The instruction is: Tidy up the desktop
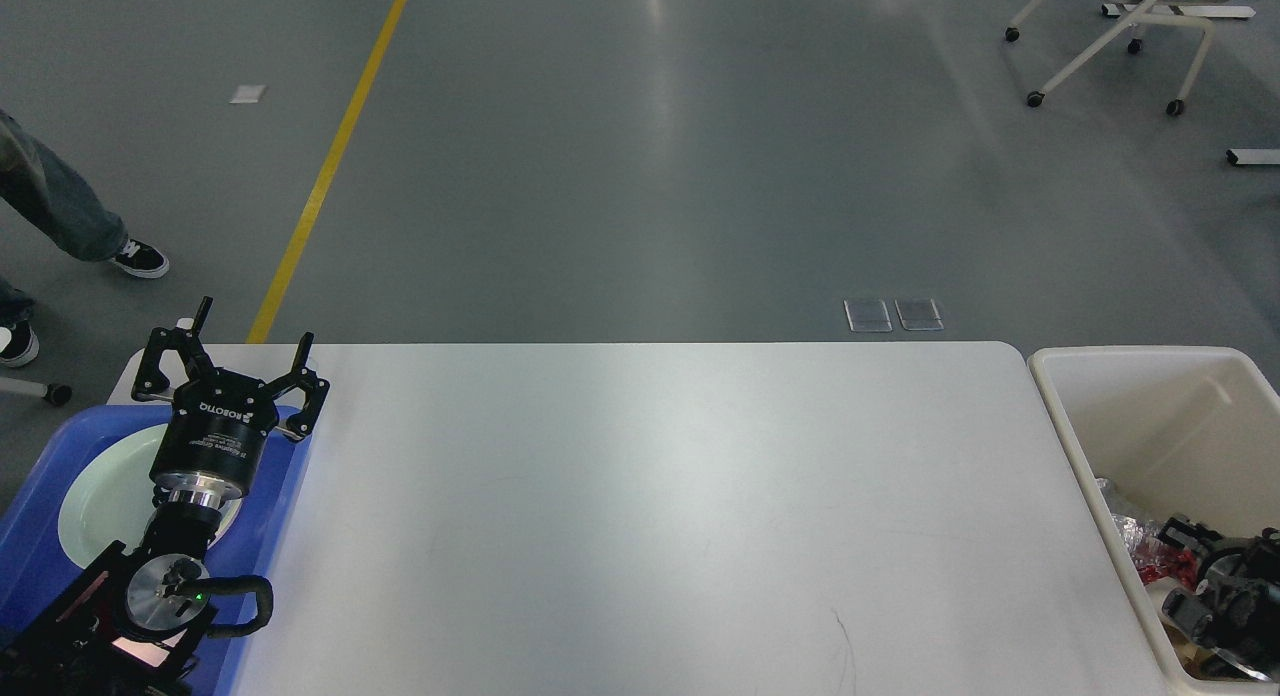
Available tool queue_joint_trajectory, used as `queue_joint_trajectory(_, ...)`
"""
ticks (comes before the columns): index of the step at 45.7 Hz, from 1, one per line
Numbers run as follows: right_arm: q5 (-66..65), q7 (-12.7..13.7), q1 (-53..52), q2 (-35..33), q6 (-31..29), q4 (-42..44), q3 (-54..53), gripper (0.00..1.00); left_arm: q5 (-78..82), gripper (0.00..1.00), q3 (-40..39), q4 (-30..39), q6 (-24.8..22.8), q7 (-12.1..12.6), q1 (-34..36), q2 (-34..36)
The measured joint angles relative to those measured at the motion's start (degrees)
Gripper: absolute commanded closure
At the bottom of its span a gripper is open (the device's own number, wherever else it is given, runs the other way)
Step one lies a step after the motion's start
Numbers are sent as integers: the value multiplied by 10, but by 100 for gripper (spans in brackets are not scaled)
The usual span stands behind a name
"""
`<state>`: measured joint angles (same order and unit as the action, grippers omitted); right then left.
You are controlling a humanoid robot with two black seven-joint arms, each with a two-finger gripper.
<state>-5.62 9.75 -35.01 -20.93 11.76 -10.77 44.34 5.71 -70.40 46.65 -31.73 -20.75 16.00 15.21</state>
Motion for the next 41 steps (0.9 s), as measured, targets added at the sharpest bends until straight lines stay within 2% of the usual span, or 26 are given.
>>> queue_joint_trajectory(10, 1, -5, -25, -4, -3, -1, -14, 0, 0, 4, 0, 0, 0, 0, 0, 0)
queue_joint_trajectory(16, 18, -31, -60, -6, -3, -1, -90, 0, 0, 4, 0, 0, 0, 0, 0, 0)
queue_joint_trajectory(21, 35, -58, -91, -19, -5, -9, -251, 0, 0, 4, 0, 0, 0, 0, 0, 0)
queue_joint_trajectory(31, 29, -69, -116, -48, -8, -83, -644, 0, 0, 4, 0, 0, 0, 0, 0, 0)
queue_joint_trajectory(41, -4, -71, -102, -51, -9, -217, -842, 0, 0, 4, 0, 0, 0, 0, 0, 0)
